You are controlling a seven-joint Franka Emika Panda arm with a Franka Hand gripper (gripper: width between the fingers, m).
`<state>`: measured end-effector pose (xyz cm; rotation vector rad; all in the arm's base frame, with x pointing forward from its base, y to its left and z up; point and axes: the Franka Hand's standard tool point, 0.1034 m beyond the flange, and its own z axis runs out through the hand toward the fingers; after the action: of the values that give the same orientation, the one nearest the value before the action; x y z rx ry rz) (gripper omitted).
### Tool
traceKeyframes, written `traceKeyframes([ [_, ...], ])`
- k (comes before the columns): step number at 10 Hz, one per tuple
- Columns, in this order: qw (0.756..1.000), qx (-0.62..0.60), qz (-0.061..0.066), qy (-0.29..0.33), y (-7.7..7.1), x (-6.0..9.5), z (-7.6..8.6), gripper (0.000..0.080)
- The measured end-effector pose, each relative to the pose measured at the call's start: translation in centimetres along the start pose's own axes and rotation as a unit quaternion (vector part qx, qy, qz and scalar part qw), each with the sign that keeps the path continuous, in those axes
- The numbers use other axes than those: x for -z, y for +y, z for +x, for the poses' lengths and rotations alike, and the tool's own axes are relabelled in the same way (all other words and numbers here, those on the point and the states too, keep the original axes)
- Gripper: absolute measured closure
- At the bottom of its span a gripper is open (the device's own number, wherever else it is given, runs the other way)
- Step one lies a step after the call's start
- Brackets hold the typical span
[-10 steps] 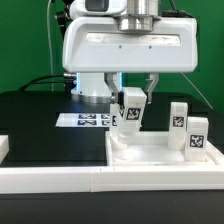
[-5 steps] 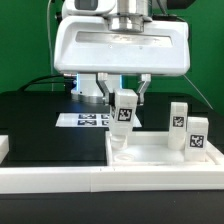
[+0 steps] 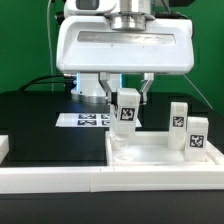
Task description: Assemble square table
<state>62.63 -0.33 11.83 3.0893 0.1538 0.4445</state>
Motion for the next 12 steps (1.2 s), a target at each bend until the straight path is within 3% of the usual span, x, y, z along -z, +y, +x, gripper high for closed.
traceKeyframes([
  [1,1.000,0.000,-0.007,0.012,0.2,-0.1,-0.1,0.0509],
  [3,1.000,-0.013,-0.004,0.015,-0.3,-0.1,-0.1,0.0509],
  [4,0.999,-0.014,-0.010,0.034,-0.3,-0.1,0.1,0.0509],
  [12,1.000,-0.013,-0.010,0.017,-0.8,-1.6,-1.3,0.0509],
])
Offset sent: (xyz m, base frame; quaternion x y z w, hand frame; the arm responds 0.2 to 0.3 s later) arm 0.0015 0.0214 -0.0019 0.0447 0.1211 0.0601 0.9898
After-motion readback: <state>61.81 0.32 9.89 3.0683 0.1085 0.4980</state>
